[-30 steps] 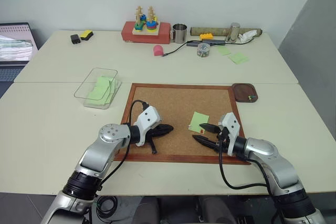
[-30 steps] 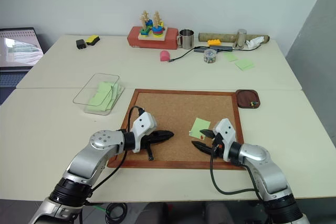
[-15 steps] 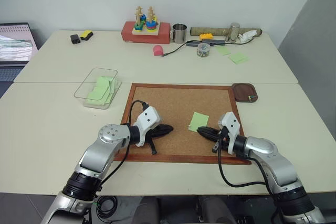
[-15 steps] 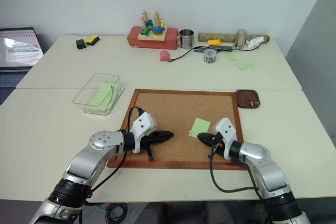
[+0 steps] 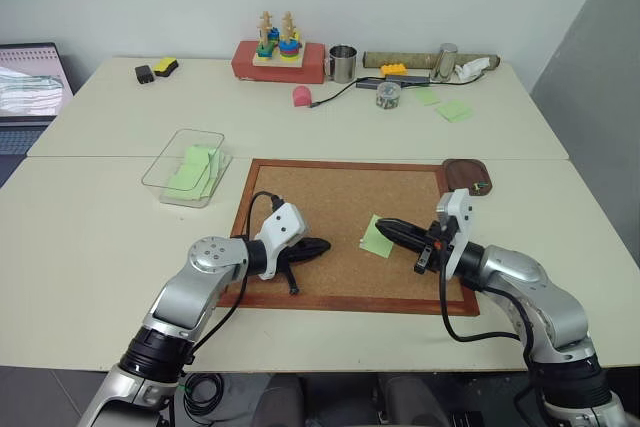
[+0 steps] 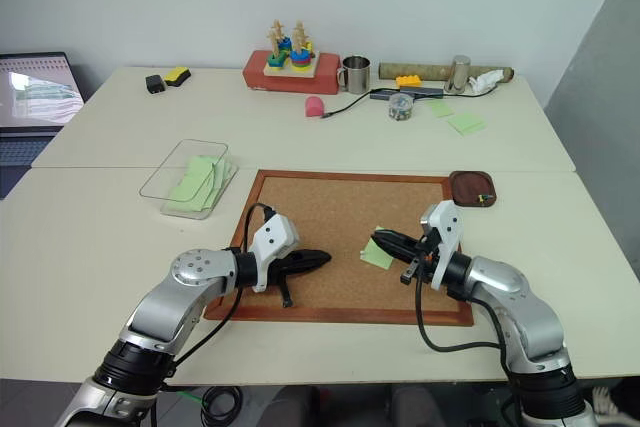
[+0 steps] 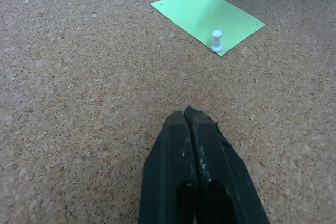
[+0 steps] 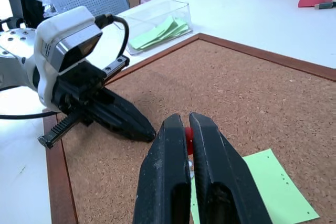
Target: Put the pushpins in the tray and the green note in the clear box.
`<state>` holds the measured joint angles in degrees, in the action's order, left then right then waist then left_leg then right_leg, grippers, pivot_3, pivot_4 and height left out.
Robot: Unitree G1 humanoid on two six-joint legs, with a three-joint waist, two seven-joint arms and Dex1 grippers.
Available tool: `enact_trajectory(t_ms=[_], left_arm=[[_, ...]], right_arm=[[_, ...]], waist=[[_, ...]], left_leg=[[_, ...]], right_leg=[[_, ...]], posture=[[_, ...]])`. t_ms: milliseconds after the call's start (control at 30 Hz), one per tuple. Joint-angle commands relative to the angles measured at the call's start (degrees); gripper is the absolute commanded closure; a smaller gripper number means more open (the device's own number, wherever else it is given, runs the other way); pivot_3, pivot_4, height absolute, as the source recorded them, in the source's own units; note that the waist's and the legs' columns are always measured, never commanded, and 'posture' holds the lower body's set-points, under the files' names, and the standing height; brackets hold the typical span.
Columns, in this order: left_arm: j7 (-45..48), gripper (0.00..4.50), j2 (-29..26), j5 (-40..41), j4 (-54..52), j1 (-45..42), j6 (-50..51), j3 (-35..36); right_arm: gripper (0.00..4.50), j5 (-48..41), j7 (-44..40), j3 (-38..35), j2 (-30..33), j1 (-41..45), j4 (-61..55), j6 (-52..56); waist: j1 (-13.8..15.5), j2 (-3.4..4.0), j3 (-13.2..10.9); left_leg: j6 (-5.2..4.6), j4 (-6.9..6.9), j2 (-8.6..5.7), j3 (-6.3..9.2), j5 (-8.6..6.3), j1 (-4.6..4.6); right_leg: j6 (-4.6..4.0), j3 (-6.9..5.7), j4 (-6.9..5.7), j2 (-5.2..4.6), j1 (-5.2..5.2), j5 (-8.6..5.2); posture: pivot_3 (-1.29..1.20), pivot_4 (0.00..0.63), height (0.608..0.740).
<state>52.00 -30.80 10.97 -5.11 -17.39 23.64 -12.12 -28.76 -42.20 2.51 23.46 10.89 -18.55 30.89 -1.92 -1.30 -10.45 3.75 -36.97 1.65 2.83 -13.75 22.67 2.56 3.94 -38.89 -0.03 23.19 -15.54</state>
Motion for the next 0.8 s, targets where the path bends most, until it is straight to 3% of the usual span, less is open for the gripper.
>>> enact_trajectory(t_ms=[33,233,600,800], left_arm=[[0.59,4.5,-0.74,-0.86,0.6,0.85,1.42,-1.53],[0.64,4.5,-0.69,-0.89,0.98,0.5,1.18,-1.61],[0.25,4.5,-0.69,-0.98,1.2,0.65,0.73,-1.17],[-0.18,4.5,-0.77,-0.88,0.58,1.34,0.83,-0.98]], right_arm=[[4.45,0.93,3.25,-5.03,0.5,5.72,4.84,-2.17],[4.45,10.71,13.31,-9.19,2.82,18.31,25.48,-9.62],[4.45,14.45,16.12,-12.53,4.35,31.47,53.67,-13.64],[3.33,14.43,15.22,-13.07,4.74,33.02,58.63,-15.22]], waist=[[-0.03,0.0,0.0],[-0.06,0.0,0.0],[-0.15,0.0,0.0],[-0.34,0.0,0.0]], left_leg=[[0.0,-0.01,0.0,-0.01,0.0,0.0],[0.0,-0.01,-0.01,-0.07,0.0,-0.03],[0.0,0.02,-0.02,-0.13,0.0,-0.01],[0.0,0.03,-0.01,-0.13,0.0,-0.01]], right_leg=[[0.0,0.0,0.0,0.0,0.0,0.0],[-0.01,0.03,-0.01,0.0,0.0,0.01],[-0.29,0.09,-0.01,-0.02,0.03,0.18],[-0.3,0.09,-0.01,-0.01,0.03,0.18]], posture=[[0.0,0.15,0.74],[0.0,0.15,0.74],[0.0,0.15,0.74],[0.0,0.15,0.74]])
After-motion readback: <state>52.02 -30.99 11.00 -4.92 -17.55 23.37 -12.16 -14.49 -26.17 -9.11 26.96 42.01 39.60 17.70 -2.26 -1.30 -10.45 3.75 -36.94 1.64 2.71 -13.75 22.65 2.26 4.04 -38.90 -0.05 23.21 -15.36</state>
